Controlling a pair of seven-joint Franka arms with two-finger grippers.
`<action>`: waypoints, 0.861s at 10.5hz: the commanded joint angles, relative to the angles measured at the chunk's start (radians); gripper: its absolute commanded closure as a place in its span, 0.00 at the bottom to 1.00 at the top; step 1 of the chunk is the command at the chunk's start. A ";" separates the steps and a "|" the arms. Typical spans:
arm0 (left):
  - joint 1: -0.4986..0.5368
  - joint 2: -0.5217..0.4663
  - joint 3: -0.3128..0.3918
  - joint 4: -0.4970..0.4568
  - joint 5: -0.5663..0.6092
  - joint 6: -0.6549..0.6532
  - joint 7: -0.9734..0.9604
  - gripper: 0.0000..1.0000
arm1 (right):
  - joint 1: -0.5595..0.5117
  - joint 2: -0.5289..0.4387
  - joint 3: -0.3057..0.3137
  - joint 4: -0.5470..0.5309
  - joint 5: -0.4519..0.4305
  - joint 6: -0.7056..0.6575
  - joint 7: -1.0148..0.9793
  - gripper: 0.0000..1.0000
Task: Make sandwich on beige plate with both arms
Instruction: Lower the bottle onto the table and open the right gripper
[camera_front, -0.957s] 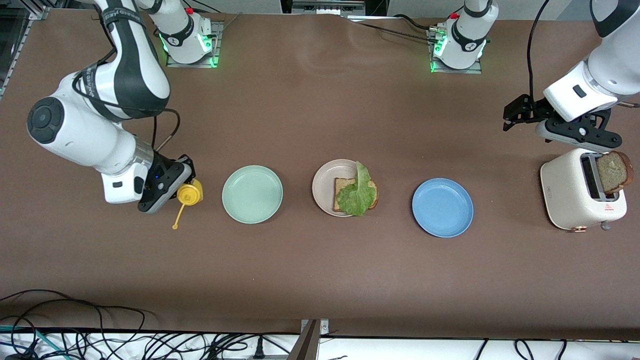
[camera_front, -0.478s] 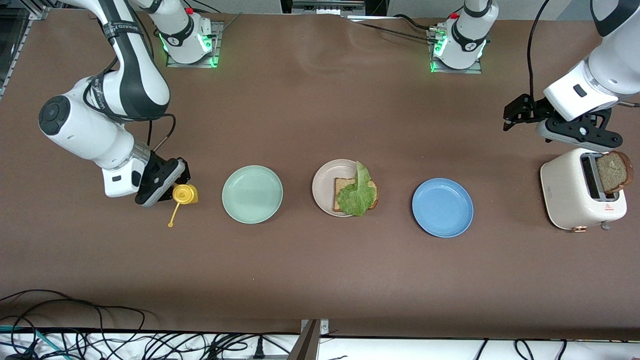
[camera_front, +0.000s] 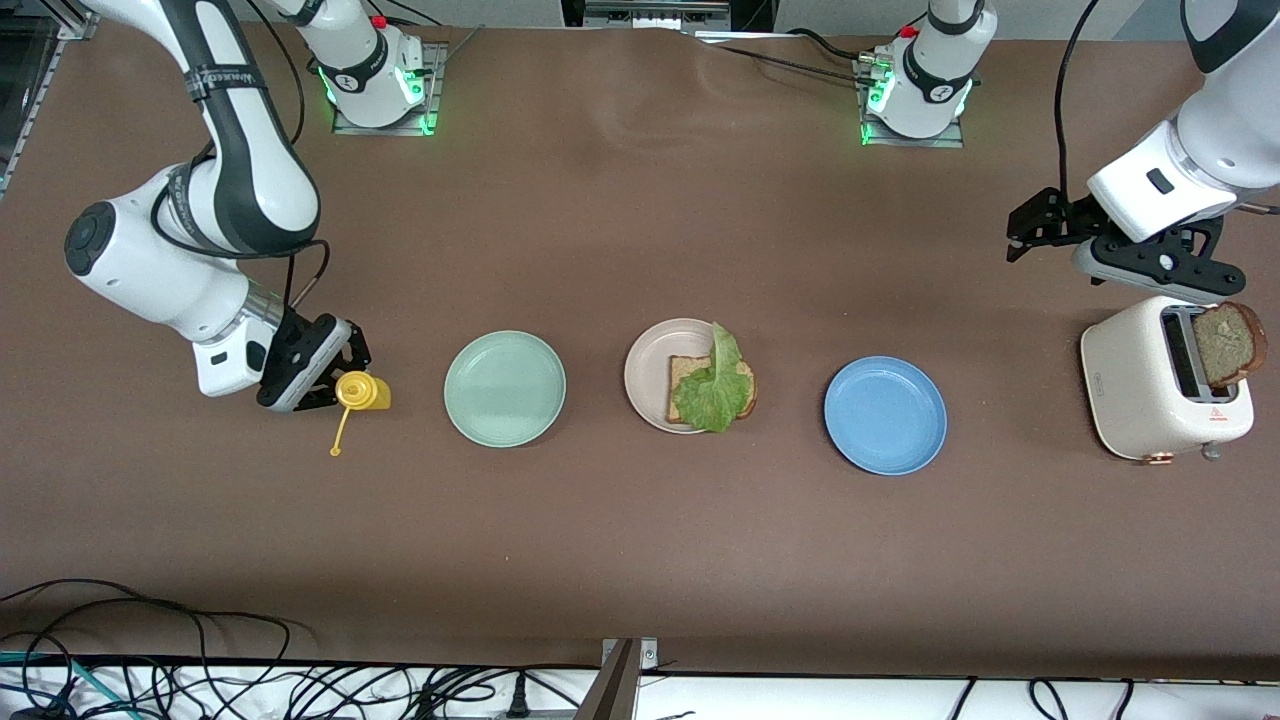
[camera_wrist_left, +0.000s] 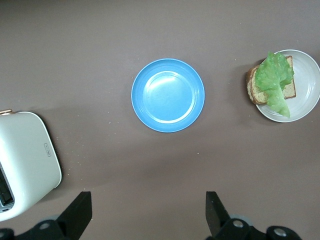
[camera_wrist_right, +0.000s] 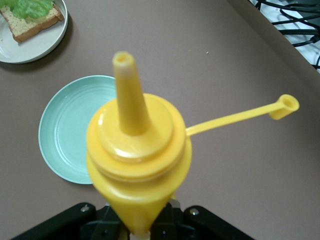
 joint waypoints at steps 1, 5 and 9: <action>-0.004 0.000 0.002 0.019 -0.007 -0.016 -0.012 0.00 | -0.031 0.020 0.027 -0.009 0.055 0.047 -0.094 0.88; -0.005 0.006 0.000 0.022 -0.006 -0.016 -0.010 0.00 | -0.069 0.113 0.077 -0.003 0.214 0.098 -0.283 0.84; -0.004 0.008 0.000 0.022 -0.006 -0.016 -0.010 0.00 | -0.074 0.142 0.078 -0.012 0.302 0.087 -0.429 0.85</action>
